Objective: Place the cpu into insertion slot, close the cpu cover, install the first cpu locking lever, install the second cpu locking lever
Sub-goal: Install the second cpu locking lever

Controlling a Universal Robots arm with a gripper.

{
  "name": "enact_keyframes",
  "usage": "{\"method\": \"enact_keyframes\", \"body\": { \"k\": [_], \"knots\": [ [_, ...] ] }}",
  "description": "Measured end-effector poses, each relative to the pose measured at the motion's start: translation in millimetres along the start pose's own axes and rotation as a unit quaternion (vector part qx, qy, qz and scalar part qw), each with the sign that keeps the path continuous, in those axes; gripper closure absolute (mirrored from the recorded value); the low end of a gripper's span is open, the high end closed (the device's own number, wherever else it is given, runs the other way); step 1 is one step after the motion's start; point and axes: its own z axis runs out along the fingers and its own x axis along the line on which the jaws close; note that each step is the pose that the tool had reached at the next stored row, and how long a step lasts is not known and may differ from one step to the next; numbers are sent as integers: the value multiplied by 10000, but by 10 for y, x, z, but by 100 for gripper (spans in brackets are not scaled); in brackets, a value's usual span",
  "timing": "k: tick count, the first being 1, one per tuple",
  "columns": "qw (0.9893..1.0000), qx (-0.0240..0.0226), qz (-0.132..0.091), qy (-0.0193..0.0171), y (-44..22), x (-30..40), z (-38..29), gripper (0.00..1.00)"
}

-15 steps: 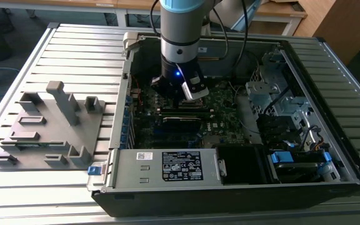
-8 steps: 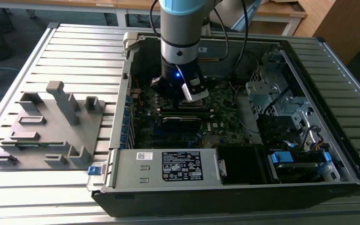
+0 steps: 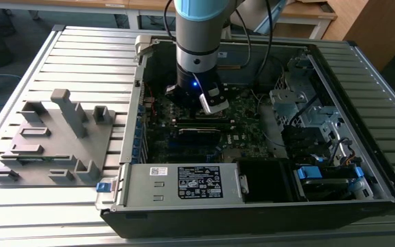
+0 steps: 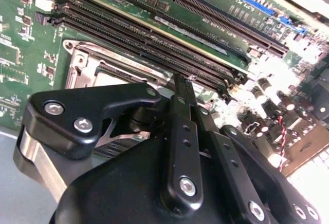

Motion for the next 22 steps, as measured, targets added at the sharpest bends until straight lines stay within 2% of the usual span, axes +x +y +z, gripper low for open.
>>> {"method": "enact_keyframes", "body": {
  "k": [6, 11, 14, 18, 22],
  "knots": [
    [9999, -121, 3, 10, -17, 6, 19, 90],
    [9998, -182, 4, 16, -26, 13, 46, 90],
    [9997, -238, 5, 21, -30, 13, 49, 90],
    [9994, -339, 7, 30, -43, 16, 50, 90],
    [9993, -365, 8, 32, -75, 13, 49, 90]
  ]
}}
